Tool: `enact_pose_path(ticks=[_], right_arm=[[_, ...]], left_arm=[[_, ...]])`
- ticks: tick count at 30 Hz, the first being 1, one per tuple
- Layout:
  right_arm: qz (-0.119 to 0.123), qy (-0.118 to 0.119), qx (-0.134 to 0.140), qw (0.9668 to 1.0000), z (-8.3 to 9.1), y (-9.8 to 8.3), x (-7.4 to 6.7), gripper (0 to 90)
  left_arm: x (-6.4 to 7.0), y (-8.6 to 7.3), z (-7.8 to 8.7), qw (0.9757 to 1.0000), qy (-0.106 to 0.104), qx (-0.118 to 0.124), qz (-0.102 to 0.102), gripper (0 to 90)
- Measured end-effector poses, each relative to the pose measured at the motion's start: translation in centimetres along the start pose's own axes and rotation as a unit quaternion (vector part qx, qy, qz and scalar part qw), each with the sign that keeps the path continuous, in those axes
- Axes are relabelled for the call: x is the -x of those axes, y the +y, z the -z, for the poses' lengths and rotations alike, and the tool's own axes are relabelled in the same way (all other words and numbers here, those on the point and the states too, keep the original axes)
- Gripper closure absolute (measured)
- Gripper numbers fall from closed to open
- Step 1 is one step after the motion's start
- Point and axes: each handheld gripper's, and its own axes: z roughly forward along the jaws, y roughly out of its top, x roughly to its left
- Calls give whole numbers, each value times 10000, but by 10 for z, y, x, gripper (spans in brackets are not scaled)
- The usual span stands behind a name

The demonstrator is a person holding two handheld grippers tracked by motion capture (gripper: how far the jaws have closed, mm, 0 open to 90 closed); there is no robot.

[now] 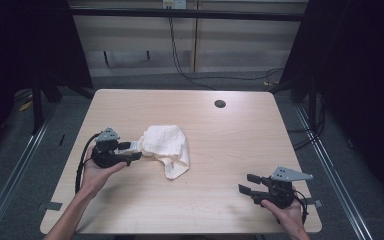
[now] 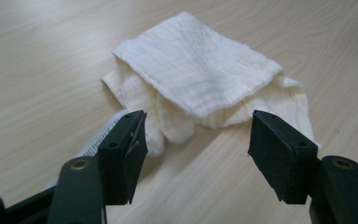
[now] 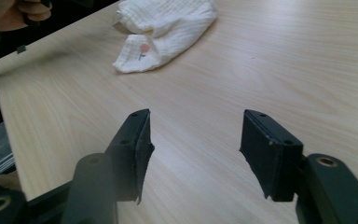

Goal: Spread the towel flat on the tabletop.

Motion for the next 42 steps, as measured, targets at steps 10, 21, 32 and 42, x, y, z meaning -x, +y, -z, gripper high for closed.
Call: enact_pose_path(ticks=[10,21,32,42], right_arm=[[-3,32,-145,9999,-4,-1,4,349],[122,-33,-306,9995,-7,-1,1,328],[118,-50,-357,9993,-9,-1,2,332],[133,-25,-396,9991,-10,-1,-1,330]], left_arm=[[-11,23,-22,9998,-105,-135,-142,479],[-13,22,-57,9987,-74,-511,41,326],[-17,4,-82,9960,-269,-846,103,385],[-5,-7,-85,9953,-441,-806,-290,630]])
